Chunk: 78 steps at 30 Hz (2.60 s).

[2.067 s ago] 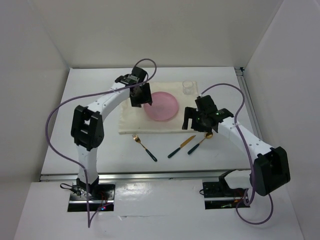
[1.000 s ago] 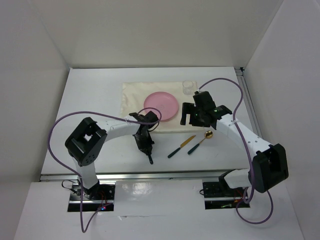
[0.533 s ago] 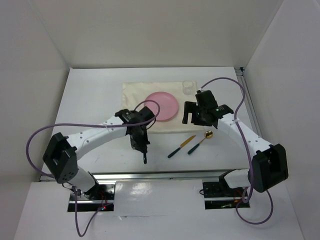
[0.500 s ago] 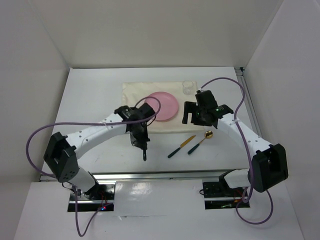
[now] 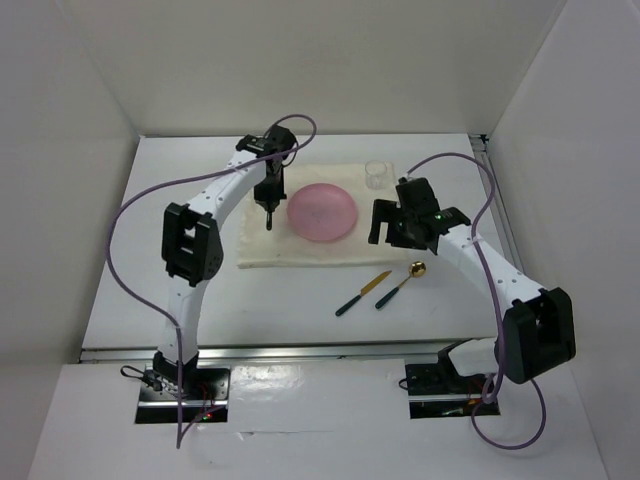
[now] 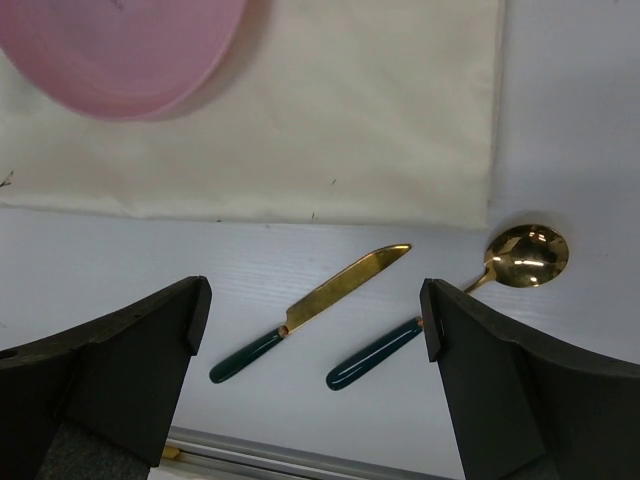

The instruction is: Set the dinner table for one person

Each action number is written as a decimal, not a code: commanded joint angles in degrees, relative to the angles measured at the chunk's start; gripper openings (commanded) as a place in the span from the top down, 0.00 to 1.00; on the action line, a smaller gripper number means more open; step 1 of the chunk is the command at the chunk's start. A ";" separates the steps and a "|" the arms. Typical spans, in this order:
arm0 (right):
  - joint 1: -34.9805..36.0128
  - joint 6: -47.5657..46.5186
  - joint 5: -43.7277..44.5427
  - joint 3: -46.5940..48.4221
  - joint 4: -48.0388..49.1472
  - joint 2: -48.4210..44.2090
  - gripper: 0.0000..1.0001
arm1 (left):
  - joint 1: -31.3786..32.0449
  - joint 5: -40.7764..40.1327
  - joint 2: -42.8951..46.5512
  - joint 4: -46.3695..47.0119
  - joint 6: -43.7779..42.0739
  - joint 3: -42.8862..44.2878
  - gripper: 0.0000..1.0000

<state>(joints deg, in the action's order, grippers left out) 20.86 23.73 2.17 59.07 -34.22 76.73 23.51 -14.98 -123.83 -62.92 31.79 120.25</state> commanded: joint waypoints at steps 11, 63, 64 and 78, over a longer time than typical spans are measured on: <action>0.32 13.18 2.04 -10.18 -1.64 -5.36 0.19 | -3.03 3.12 -9.32 6.40 -2.87 -2.83 1.00; 2.34 -9.74 6.89 20.65 0.38 28.56 0.90 | 1.01 -5.49 23.64 2.18 6.27 -14.87 0.36; 2.34 -9.75 6.18 21.43 0.38 30.39 0.88 | 1.01 -5.50 24.16 2.18 6.27 -15.47 0.36; 0.67 -4.57 6.53 21.45 0.38 28.67 0.29 | 1.01 -4.36 24.77 2.27 6.88 -16.01 0.36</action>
<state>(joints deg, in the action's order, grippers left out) 21.74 17.21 8.14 78.63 -35.11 110.69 24.69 -19.57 -102.41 -60.45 37.91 104.25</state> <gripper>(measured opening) 0.701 0.642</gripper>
